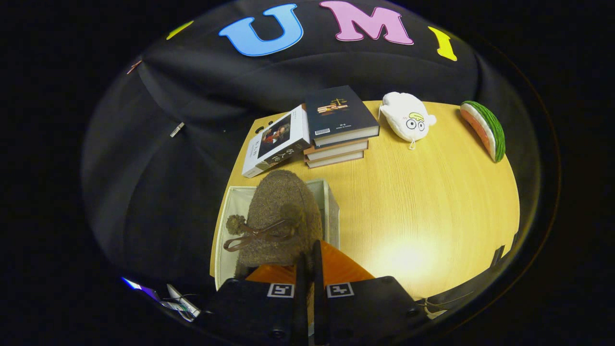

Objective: Open the storage box then place both shoes into the box .Put the left shoe in first, then the right shoe, with the right side of both shoes facing outward in a uniform manner.

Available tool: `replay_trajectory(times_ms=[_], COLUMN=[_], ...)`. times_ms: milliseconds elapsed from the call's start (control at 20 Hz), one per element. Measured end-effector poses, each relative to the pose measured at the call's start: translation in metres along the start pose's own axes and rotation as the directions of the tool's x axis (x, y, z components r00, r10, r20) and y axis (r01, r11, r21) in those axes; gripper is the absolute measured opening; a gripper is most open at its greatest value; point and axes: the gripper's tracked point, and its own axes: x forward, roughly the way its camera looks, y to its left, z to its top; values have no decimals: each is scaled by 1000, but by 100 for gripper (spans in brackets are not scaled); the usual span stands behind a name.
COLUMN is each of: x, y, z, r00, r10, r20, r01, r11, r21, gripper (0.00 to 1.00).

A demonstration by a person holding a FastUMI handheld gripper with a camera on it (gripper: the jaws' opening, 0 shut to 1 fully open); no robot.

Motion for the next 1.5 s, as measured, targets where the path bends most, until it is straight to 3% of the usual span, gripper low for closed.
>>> replay_trajectory(times_ms=[250, 350, 400, 600, 700, 1100, 1500], x=[14, 11, 10, 4, 4, -15, -58], y=[-1, 2, 5, 11, 9, -8, -95], z=[-22, -23, -23, -19, -21, -7, 41], r00=[997, 998, 999, 1000, 1000, 994, 950], r10=[-62, -57, -41, -3, 1, 53, -3], r20=[-36, -34, -24, 17, 19, 99, 311], r01=[62, 57, 41, 4, 0, -45, 30], r11=[998, 998, 999, 998, 997, 996, 996], r21=[6, 4, 3, -68, -78, -82, -82], gripper=[10, 15, 24, 83, 97, 99, 99])
